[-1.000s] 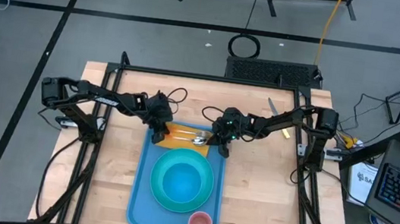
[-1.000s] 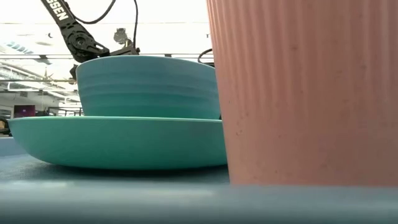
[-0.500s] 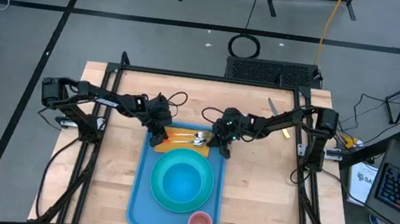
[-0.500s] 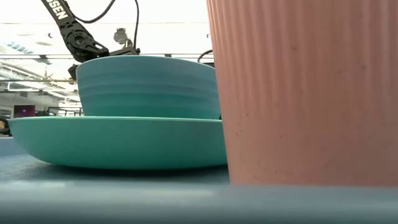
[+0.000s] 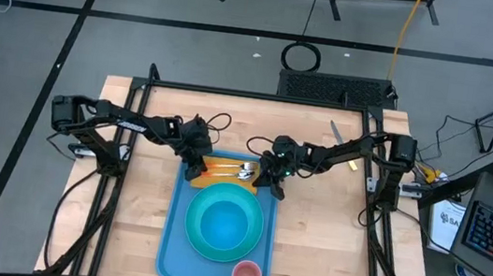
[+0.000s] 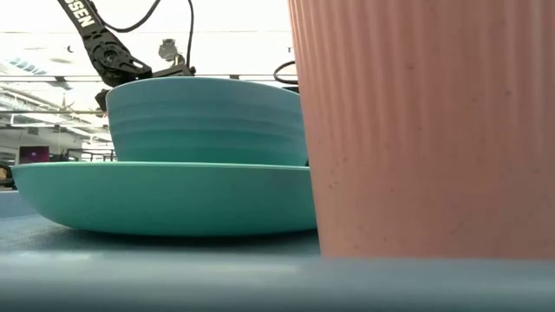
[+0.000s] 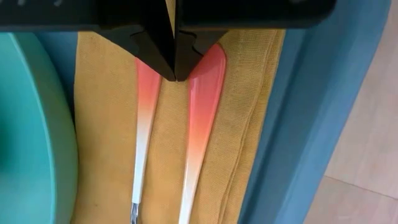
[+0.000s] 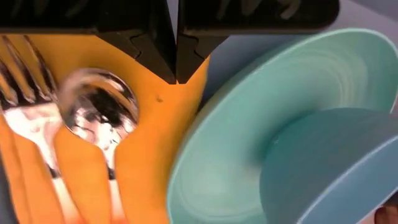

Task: Set up tray
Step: Adjust the orange napkin

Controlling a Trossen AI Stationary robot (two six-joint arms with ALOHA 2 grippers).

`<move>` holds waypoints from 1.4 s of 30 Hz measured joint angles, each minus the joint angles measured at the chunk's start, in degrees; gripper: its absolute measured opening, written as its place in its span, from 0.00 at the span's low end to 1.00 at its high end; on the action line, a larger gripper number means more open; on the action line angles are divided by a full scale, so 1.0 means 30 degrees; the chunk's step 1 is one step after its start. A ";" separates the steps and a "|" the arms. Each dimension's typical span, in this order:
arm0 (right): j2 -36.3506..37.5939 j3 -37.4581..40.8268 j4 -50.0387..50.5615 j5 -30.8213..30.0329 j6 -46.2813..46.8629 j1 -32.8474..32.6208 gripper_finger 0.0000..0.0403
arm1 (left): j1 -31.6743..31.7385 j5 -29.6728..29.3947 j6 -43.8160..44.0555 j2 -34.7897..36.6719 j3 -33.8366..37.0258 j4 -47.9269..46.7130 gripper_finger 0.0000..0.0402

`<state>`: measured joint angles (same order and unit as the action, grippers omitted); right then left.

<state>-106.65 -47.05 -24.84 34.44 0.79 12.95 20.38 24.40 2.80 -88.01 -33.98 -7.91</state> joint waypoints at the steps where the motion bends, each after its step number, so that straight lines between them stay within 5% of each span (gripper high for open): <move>1: 0.0000 -0.0193 0.0386 0.0019 -0.0054 -0.0079 0.00 | 0.0000 -0.0011 0.0025 0.0000 0.0007 0.0185 0.01; 7: 0.0000 -0.1856 0.4581 0.0095 -0.1219 -0.0357 0.00 | -0.0003 0.0074 0.0256 0.0000 0.0007 0.0525 0.03; 17: -0.0222 -0.2862 0.6524 -0.0487 -0.1487 -0.0567 0.00 | -0.0022 -0.0171 0.0482 0.0000 0.0007 0.0723 0.04; 42: -0.0962 -0.3447 0.7789 -0.0575 -0.1039 -0.0612 0.00 | -0.0022 -0.2085 0.0724 0.0036 -0.0036 0.1233 0.04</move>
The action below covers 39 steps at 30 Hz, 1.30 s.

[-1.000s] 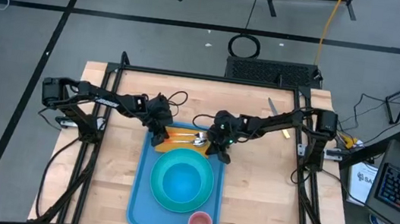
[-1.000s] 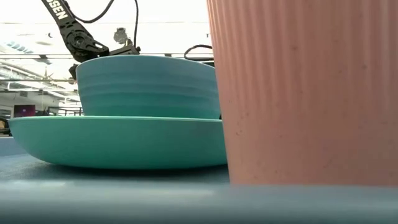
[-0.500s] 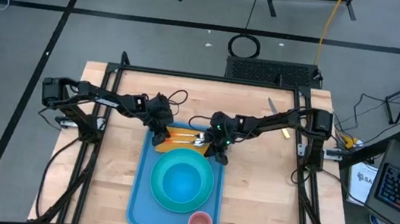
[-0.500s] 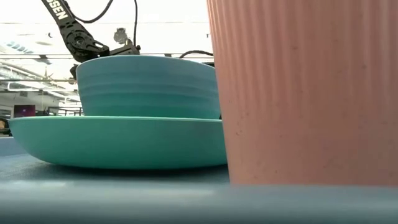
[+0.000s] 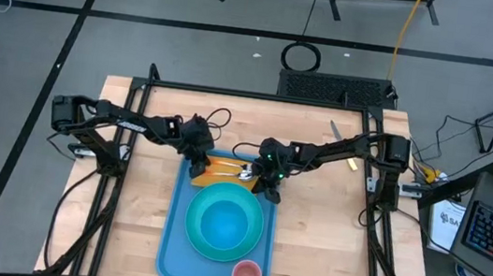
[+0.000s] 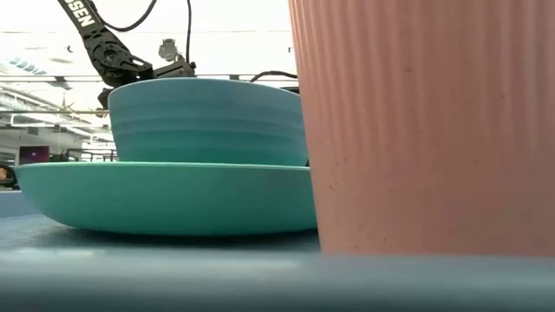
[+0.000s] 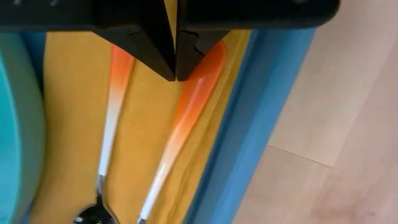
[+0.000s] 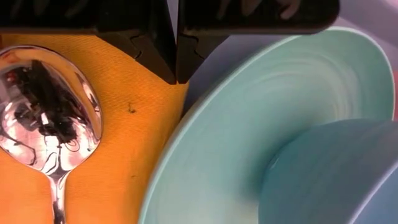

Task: Set up tray
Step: Adjust the orange napkin

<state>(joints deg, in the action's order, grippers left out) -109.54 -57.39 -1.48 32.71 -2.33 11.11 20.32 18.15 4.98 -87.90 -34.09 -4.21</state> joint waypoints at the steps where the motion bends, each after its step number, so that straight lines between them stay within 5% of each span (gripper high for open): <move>1: 0.0000 0.0000 0.0007 -0.0056 -0.0020 0.0000 0.00 | 0.0007 0.0256 -0.0012 0.0000 0.0000 -0.0005 0.03; 11: 0.0138 0.0022 -0.0598 -0.0898 -0.1029 -0.0109 0.00 | -0.0184 0.0733 -0.0104 0.0089 0.0004 -0.0125 0.06; 22: 0.0138 0.0029 -0.0643 -0.0873 -0.0973 -0.0109 0.00 | -0.0728 0.0407 -0.0722 0.3445 0.0000 -0.0872 0.01; 39: 0.0138 0.0036 -0.0783 -0.0889 -0.0969 -0.0124 0.00 | -0.1749 0.3019 -0.0386 0.2801 0.0007 -0.2715 0.00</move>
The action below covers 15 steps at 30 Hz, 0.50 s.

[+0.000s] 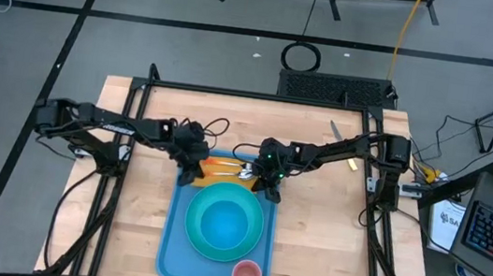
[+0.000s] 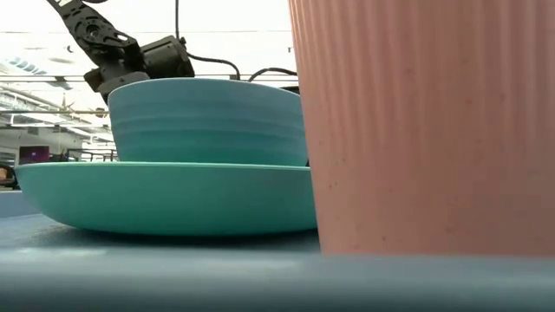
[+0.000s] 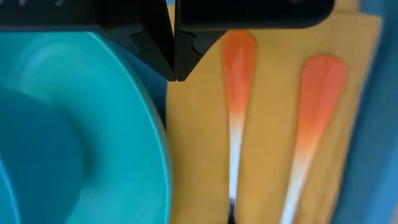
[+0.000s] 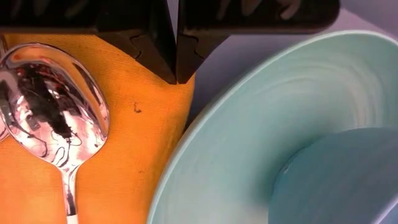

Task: Set up tray
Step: Adjust the orange napkin

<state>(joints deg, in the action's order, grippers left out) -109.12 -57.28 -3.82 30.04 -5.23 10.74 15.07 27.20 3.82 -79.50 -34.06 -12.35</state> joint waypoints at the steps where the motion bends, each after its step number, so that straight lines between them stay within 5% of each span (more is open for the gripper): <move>1: 0.0000 0.0000 -0.0024 -0.0003 0.0000 -0.0012 0.00 | -0.0015 0.0007 0.0038 -0.0010 0.0001 -0.0203 0.00; 15: 0.0000 0.0000 -0.0084 -0.0080 0.0015 -0.0022 0.00 | 0.0007 0.1813 -0.0028 -0.1579 0.0029 0.0527 0.00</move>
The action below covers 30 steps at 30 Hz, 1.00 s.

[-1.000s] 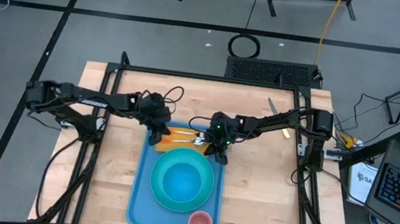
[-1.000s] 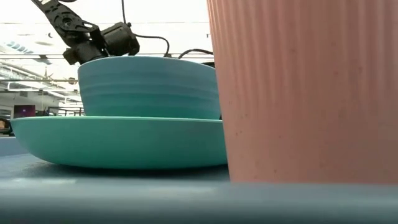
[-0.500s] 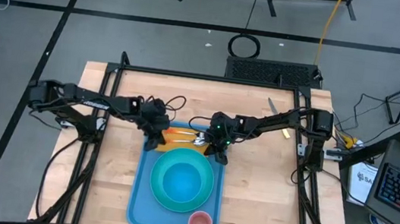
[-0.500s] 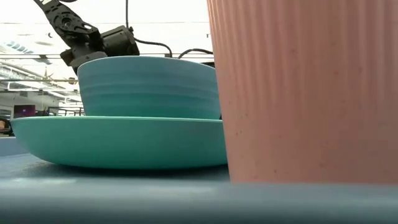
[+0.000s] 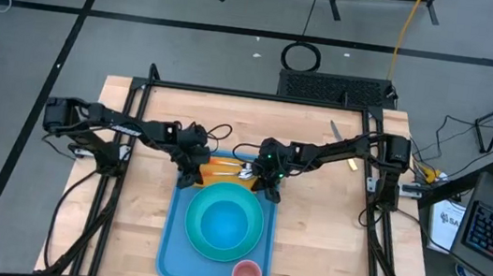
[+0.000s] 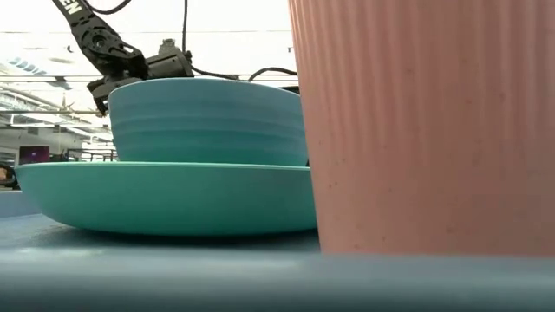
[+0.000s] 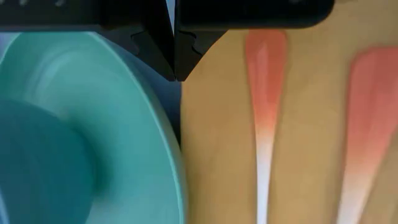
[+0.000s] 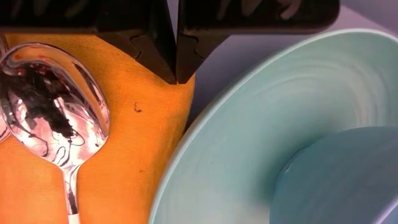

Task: Set up tray
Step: Adjust the orange napkin

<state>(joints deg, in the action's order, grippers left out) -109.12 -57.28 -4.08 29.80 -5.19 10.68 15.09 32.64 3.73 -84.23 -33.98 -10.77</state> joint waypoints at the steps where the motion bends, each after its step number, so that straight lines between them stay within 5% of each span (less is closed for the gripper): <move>1: 0.0000 0.0000 0.0000 0.0000 0.0000 0.0000 0.00 | 0.0043 0.0088 -0.0041 -0.0019 0.0000 0.0131 0.00; 30: 0.0000 0.0000 -0.0007 -0.0036 0.0168 -0.0095 0.00 | 0.0701 -0.1137 -0.0601 -0.1323 0.0094 0.0501 0.00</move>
<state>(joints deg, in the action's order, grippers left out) -109.12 -57.28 -4.10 29.69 -4.69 10.39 17.19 29.23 1.93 -88.20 -33.69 -9.27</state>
